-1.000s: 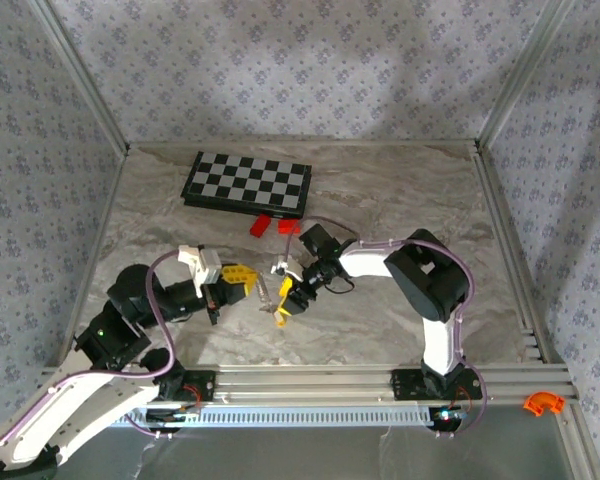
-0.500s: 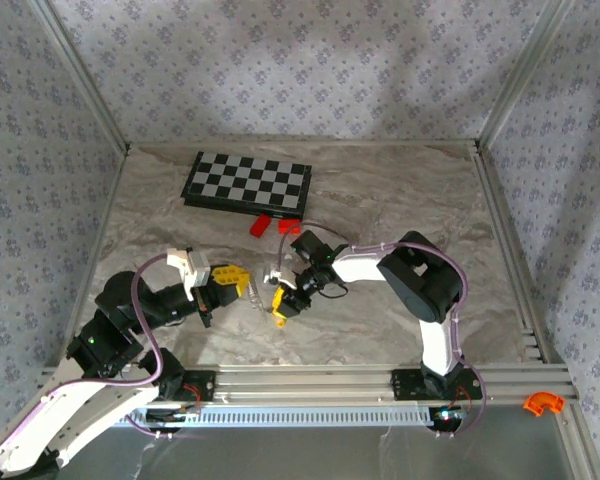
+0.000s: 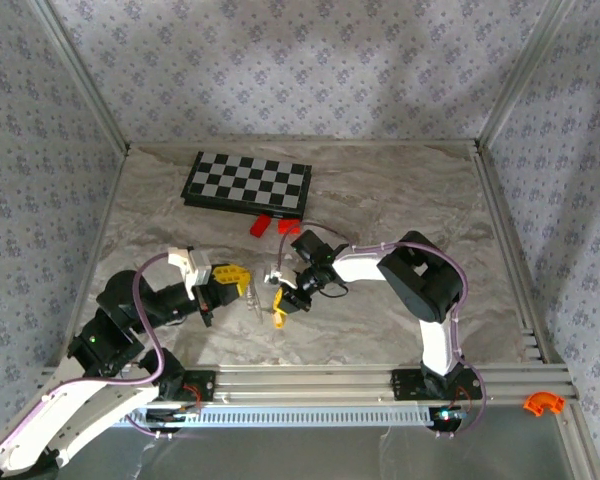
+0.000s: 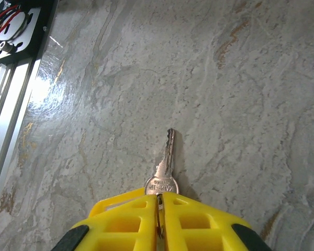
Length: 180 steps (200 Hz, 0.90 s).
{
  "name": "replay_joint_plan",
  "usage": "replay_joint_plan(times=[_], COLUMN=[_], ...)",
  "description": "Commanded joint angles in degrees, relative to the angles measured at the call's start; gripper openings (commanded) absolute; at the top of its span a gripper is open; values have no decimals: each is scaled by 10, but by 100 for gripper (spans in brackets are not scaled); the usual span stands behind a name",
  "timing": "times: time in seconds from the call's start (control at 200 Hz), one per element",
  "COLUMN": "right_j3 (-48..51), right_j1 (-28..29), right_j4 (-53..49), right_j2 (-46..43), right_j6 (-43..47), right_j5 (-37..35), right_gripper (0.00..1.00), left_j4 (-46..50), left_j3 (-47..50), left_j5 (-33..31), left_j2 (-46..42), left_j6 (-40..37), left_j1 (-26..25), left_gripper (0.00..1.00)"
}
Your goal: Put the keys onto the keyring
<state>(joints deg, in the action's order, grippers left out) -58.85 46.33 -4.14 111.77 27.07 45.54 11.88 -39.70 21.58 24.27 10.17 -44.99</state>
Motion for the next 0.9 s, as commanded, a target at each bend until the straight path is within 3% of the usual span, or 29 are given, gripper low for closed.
replay_joint_plan(times=[0.0,0.14,0.41,0.685,0.895], right_j3=[5,14,98,80,45], right_j1=[1,6,17,36,66], right_j4=[1,7,61,-100,-230], right_j2=[-1,-16,-112,-168,-163], right_j6=[5,-7,-124,-206,-262], right_j5=[-13,-25,-149,-299,-351], right_gripper=[8,2,0,0,0], left_j4=[-25,-27,-24,-62,-63], left_j3=[-19,-17,-12,13,21], left_j5=[-2,-3,-17,-8,-1], left_j2=[-2,-2,-4,24,29], left_j6=[6,5,-21,-43,-52], left_j1=[3,3,3,3,3], left_gripper=[0,0,0,0,0])
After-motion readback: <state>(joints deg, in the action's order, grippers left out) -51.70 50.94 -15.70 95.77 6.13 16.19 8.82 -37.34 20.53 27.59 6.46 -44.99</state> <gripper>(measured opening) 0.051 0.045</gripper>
